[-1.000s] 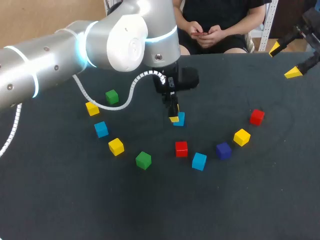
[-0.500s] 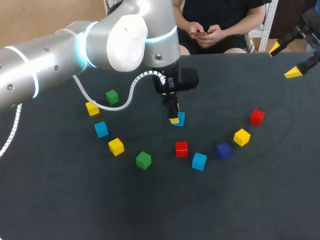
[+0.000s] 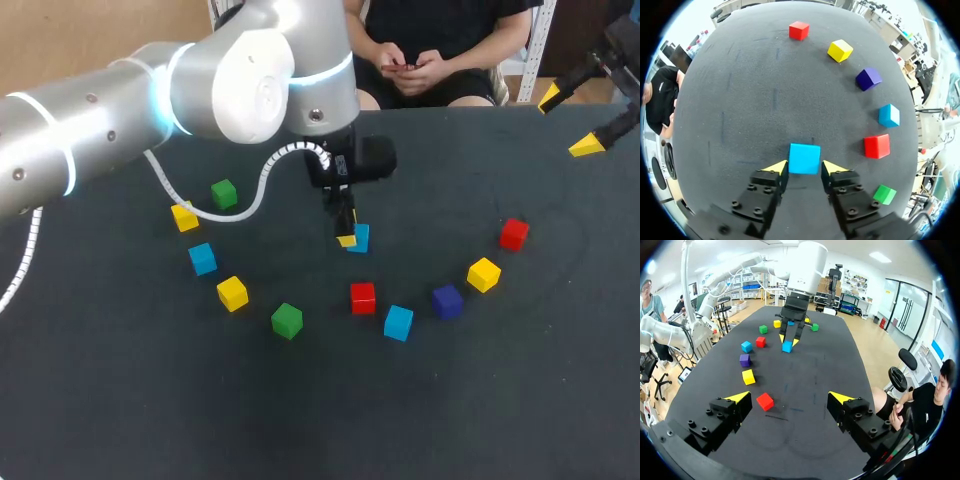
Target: Place the blue cubes, place green cubes on the blue cubes, place the yellow cubes on the green cubes, then place the red cubes on the yellow cubes, and place purple cube on the red cubes.
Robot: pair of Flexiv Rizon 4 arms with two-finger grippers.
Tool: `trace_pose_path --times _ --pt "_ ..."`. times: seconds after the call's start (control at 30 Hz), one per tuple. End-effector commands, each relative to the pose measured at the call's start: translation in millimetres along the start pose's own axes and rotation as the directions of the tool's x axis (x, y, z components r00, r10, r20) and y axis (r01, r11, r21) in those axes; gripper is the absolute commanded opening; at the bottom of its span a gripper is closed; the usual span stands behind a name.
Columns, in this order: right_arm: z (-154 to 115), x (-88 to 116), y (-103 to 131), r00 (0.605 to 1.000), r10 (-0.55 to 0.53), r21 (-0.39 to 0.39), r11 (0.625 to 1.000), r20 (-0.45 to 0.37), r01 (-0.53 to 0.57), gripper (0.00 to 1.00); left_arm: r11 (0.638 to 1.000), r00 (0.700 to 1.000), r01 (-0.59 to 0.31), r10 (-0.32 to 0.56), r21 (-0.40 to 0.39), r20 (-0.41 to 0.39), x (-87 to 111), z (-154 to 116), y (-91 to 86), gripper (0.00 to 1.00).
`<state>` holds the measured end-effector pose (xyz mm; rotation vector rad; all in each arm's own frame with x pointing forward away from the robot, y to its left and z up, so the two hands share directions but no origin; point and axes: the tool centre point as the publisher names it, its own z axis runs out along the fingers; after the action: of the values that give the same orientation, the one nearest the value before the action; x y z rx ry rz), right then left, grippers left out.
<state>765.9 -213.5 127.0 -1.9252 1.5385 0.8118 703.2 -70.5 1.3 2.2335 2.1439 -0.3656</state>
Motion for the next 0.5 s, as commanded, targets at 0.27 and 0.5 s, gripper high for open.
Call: trace_pose_path --times 0.27,0.5 --pt "-0.1 0.3 -0.3 1.000 -0.001 0.000 1.000 0.001 0.001 1.00 1.000 1.000 0.002 -0.002 0.004 -0.001 2.0 0.4 -1.6 0.47" --pt "-0.1 0.3 -0.3 1.000 -0.001 0.000 1.000 0.001 0.001 1.00 1.000 1.000 0.002 -0.002 0.005 -0.003 2.5 -0.4 -0.8 0.75"
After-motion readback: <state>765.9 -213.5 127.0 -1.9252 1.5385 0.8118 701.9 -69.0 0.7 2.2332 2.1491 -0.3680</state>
